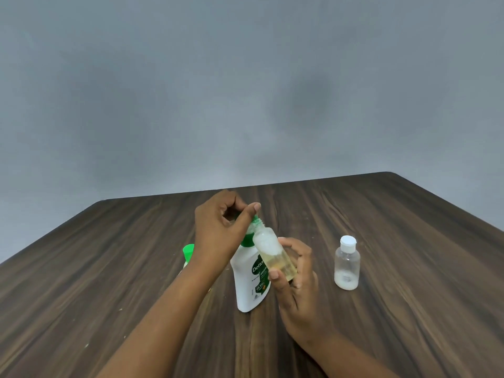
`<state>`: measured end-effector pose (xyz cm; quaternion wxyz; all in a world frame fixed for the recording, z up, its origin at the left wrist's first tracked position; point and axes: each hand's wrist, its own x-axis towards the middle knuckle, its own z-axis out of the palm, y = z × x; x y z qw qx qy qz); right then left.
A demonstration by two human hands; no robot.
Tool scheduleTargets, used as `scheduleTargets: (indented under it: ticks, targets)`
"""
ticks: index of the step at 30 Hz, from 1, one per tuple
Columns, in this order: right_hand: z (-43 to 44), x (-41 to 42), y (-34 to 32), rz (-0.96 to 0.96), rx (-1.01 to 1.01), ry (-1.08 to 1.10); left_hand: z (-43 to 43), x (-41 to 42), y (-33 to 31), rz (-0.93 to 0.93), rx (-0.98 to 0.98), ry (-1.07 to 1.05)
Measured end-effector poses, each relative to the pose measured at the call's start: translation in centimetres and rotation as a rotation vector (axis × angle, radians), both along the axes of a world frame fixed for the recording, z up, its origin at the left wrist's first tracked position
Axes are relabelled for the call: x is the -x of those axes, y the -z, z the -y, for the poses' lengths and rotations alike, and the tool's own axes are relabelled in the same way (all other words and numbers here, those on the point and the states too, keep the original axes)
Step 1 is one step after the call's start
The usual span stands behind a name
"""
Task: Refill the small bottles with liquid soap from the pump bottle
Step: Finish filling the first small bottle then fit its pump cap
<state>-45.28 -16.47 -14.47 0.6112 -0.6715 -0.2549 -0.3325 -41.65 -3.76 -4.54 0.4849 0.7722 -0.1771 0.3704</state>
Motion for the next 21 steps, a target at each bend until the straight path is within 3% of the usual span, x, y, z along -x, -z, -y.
scheduleTargets:
  ticks: [6,15,21]
  targets:
    - [0.0,0.2,0.2,-0.024,0.01,-0.007,-0.2,-0.1,1.1,-0.034,0.086,0.005]
    - [-0.1,0.1,-0.2,-0.011,-0.003,0.002,-0.3,-0.1,-0.7,-0.056,-0.025,0.003]
    - [0.0,0.3,0.1,-0.018,0.0,0.008,-0.2,0.0,1.1,-0.054,0.078,-0.011]
